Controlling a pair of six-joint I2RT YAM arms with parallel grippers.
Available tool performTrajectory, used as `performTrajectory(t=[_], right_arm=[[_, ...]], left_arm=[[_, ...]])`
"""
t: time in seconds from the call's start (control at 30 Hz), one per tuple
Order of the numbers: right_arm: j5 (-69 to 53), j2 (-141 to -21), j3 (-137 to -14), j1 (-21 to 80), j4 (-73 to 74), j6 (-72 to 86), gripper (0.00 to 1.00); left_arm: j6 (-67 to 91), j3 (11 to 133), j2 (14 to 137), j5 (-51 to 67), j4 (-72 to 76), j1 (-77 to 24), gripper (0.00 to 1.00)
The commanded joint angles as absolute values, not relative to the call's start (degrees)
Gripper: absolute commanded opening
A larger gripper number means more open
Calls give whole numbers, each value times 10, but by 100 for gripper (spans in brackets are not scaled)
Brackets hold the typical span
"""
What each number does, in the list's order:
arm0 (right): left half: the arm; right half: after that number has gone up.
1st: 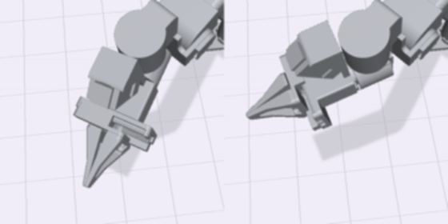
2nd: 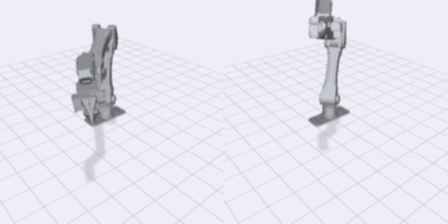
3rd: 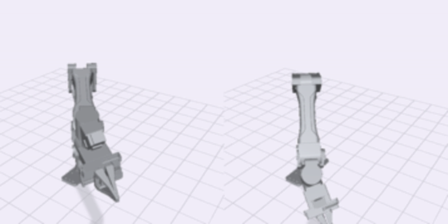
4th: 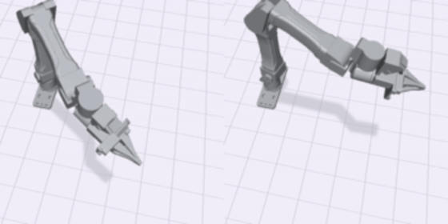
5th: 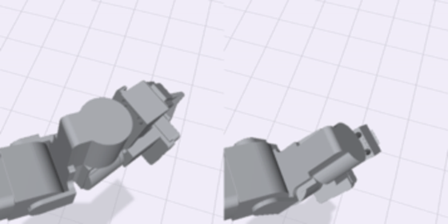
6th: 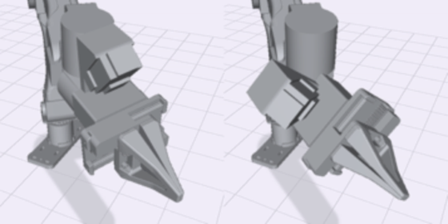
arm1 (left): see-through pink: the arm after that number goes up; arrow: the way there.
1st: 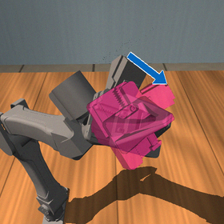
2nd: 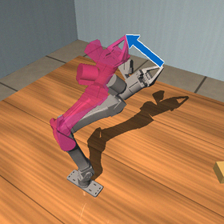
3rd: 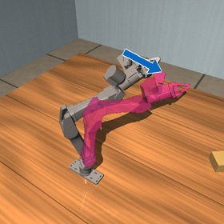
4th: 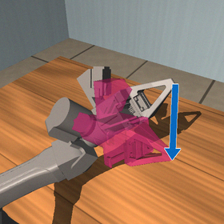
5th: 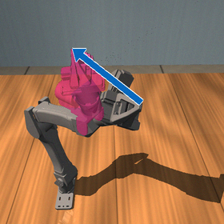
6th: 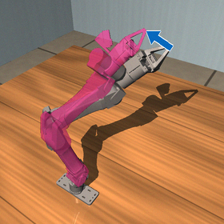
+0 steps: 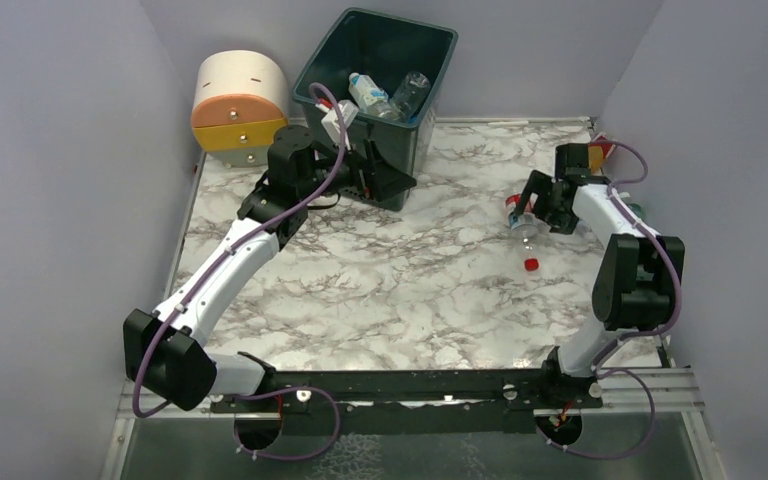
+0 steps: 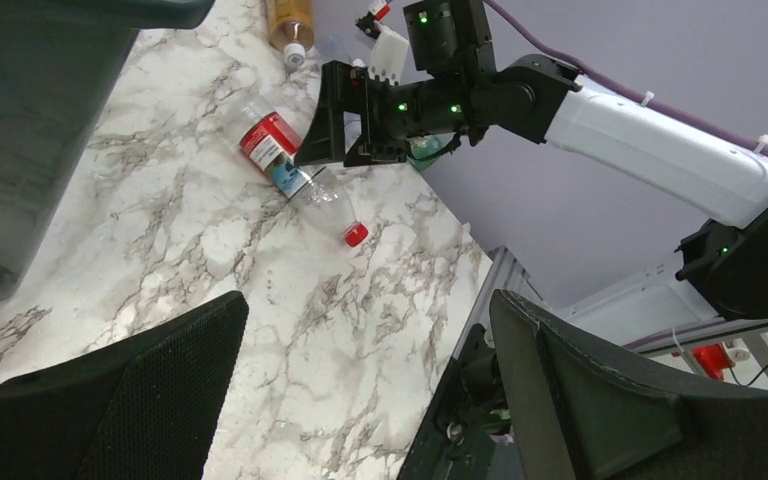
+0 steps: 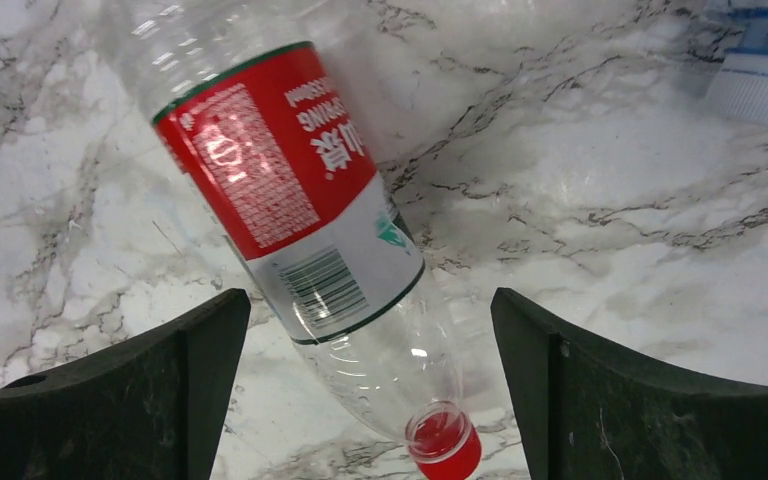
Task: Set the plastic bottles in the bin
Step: Adjust the plastic bottle at the center of the board, then pick up the plastic bottle at the center of the board.
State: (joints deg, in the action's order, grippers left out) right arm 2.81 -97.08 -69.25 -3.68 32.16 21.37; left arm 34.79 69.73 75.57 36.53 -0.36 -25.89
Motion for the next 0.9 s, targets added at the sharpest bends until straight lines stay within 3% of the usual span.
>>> performTrajectory(t=[0.0,0.47,0.87], right_arm=[[-1,-958,-673,-34,308,208,94],[6,-1062,-735,10,308,196,91],[-42,-1017,-718,11,296,200,62]], left_arm=[[334,720,752,346,-11,-265,97],[326,713,720,325,-45,-269,97],[327,718,725,341,-56,-271,97]])
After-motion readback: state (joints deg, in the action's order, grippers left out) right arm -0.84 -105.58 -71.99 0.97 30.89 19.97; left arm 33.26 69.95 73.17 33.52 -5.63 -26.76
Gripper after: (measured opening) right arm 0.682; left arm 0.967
